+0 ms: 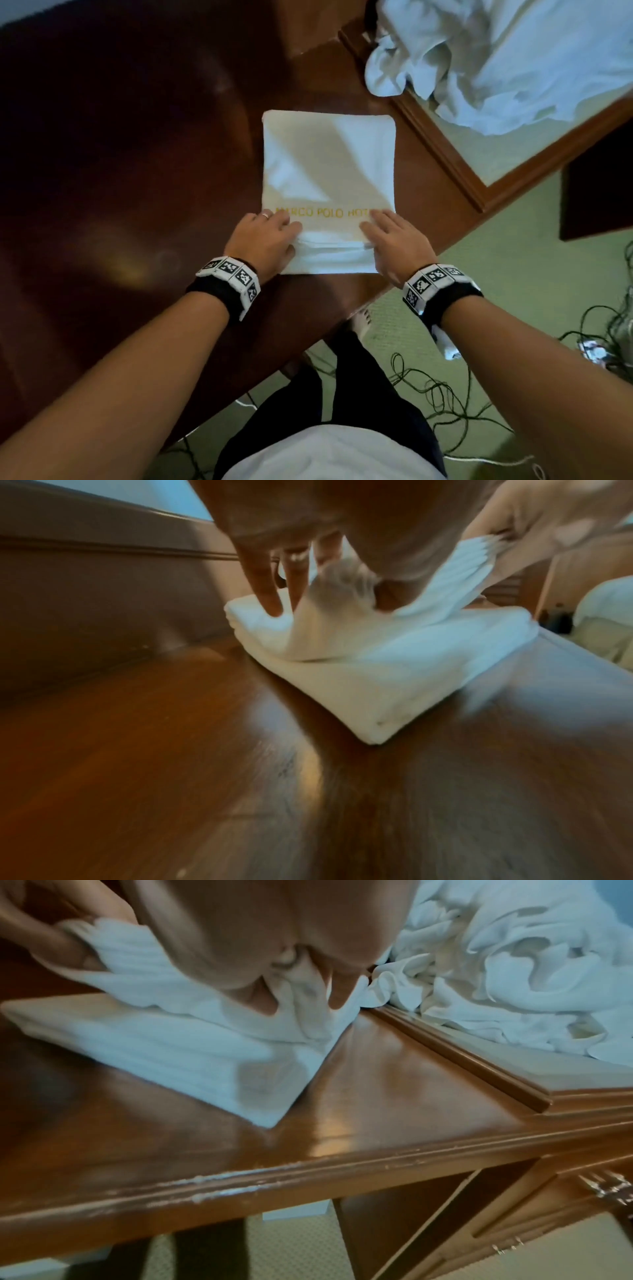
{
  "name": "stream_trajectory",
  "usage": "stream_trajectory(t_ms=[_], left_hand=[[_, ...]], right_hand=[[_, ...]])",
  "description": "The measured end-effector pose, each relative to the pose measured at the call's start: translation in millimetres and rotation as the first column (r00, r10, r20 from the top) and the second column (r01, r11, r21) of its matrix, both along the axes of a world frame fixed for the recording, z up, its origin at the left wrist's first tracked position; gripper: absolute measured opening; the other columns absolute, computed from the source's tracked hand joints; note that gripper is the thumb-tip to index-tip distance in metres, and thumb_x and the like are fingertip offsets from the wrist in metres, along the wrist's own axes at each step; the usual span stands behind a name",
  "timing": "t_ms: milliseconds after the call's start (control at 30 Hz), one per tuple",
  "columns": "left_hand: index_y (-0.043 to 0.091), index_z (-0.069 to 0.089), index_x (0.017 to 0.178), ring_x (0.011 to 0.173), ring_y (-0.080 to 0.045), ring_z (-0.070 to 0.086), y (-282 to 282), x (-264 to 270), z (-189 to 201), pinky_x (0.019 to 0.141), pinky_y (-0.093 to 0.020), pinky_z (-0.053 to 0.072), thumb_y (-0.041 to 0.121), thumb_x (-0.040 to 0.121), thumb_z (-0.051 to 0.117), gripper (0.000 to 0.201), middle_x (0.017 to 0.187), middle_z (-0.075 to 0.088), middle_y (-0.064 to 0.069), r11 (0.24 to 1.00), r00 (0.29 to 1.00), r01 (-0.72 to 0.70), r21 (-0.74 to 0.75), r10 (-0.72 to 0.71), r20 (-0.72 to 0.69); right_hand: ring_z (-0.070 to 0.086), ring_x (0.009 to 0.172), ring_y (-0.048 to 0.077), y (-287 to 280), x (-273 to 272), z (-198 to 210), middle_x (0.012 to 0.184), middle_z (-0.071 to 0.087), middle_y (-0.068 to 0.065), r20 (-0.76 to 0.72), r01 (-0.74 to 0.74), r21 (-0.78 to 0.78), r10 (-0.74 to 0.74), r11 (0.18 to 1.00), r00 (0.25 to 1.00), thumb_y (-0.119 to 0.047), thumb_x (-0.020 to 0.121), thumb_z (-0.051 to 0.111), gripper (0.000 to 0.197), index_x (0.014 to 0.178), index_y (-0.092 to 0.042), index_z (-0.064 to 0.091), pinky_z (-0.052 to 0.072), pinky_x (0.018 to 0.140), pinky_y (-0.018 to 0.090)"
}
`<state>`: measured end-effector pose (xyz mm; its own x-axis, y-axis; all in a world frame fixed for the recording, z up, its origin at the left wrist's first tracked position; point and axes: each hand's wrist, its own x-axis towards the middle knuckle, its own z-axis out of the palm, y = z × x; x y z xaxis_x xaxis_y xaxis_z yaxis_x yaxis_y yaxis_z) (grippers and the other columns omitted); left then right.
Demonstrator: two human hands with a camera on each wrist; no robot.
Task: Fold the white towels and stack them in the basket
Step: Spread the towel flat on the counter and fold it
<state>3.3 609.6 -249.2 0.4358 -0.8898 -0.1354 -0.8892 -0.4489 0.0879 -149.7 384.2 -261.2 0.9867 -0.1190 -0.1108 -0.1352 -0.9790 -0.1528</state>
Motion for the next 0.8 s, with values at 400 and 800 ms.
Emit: stream_trajectory(t_ms=[400, 800], left_hand=[[0.010, 0.067, 0.120, 0.090, -0.038, 0.058, 37, -25, -20, 0.059, -0.039, 0.052, 0.023, 0.089, 0.050, 0.038, 0.105, 0.061, -0.015, 0.952, 0.997, -0.067, -0.298, 0.054, -0.051], [0.016, 0.065, 0.102, 0.089, -0.032, 0.056, 31, -47, -24, 0.070, -0.041, 0.049, 0.040, 0.090, 0.052, 0.030, 0.098, 0.056, -0.006, 0.949, 0.957, -0.251, -0.193, 0.213, -0.199]], right_hand=[[0.059, 0.090, 0.038, -1, -38, -8, 0.105, 0.063, 0.016, 0.119, 0.004, -0.022, -0.001, 1.000, 0.993, -0.009, 0.079, 0.069, 0.022, 0.102, -0.007, 0.068, 0.052, 0.068, 0.041], [0.053, 0.093, 0.031, 10, -40, -6, 0.106, 0.059, 0.007, 0.105, -0.042, -0.066, 0.049, 0.997, 0.993, -0.025, 0.083, 0.063, 0.017, 0.096, -0.014, 0.066, 0.042, 0.074, 0.039]])
